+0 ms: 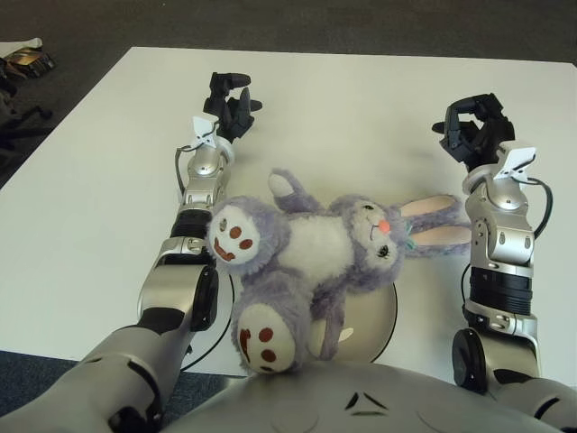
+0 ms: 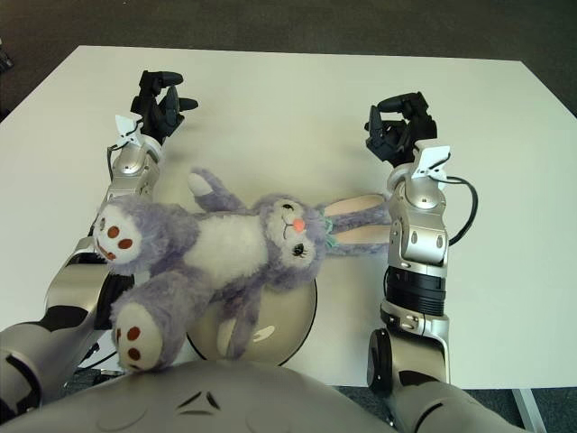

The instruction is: Put the doll into the plate.

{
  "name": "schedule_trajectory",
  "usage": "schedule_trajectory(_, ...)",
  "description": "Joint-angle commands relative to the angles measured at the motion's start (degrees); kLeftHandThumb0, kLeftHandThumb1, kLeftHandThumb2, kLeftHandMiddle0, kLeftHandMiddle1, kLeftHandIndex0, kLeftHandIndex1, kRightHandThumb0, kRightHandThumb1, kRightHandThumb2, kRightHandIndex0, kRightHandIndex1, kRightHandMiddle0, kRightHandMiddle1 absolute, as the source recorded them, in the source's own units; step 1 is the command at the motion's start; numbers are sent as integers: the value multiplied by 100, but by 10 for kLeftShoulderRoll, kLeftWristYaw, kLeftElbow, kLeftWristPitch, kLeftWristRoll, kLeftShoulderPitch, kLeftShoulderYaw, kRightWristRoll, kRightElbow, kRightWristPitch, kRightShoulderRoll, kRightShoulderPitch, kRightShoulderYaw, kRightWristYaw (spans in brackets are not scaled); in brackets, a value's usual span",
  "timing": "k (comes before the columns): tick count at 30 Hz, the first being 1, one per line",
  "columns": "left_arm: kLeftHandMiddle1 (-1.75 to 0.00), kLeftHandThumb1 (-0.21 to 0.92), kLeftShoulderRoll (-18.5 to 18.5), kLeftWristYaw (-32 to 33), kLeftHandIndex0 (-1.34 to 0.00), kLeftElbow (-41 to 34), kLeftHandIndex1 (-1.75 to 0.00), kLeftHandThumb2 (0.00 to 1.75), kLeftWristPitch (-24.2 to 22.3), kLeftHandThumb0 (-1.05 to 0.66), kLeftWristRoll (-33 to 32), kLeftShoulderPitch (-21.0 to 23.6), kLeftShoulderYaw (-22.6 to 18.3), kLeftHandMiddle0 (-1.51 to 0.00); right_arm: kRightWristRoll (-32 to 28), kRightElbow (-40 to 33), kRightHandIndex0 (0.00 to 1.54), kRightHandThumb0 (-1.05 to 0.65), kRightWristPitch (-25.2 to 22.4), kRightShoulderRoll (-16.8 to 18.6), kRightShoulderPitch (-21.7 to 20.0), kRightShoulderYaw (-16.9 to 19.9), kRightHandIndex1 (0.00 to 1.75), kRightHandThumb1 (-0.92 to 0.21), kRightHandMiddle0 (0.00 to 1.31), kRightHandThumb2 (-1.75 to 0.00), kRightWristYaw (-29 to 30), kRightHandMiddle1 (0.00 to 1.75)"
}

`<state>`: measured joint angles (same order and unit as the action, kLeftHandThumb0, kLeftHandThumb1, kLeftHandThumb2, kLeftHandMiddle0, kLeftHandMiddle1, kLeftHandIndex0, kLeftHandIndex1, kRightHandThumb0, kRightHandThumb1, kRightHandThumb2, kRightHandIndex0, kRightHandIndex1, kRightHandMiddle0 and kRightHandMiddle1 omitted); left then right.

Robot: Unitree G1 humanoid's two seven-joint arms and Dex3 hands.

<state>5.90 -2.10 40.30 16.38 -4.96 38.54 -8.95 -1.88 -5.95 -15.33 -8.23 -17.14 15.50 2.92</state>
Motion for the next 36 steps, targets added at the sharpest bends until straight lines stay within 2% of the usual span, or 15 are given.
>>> schedule_trajectory(1,-144,84,3,-1,-24,-13,-175,63,-16,-36,-10,-12,-7,-54,-9,5,50,-24,22,5,11,-1,139,-68,32,-82,0,175)
schedule_trajectory(3,-146,83,2,4,-25,-15,-175,65,-20,-36,-13,-17,-10,-56,-8,12,52,-13,34,7,16,-3,138,-64,32,-84,0,175)
schedule_trajectory(6,-148,81,-1,9,-26,-15,-175,68,-19,-37,-15,-23,-14,-59,-10,29,52,-5,54,6,19,-2,138,-61,34,-85,-2,175)
schedule_trajectory(16,-157,71,-9,17,-32,-9,-175,82,6,-38,-14,-45,-18,-71,-39,83,48,-1,120,12,22,5,138,-64,34,-81,-16,175)
schedule_trajectory(21,-161,67,-10,20,-35,-7,-175,87,9,-39,-16,-55,-22,-71,-52,105,50,-1,145,17,20,8,139,-62,34,-84,-17,175)
schedule_trajectory(27,-167,65,-10,15,-36,-15,-175,88,11,-39,-23,-76,-28,-75,-63,121,53,-1,171,28,23,10,143,-53,38,-97,-15,175)
schedule_trajectory(36,-173,62,-15,-6,-38,-46,-175,92,9,-39,-45,-110,-31,-84,-76,126,60,-1,183,37,35,10,148,-37,48,-117,-18,175)
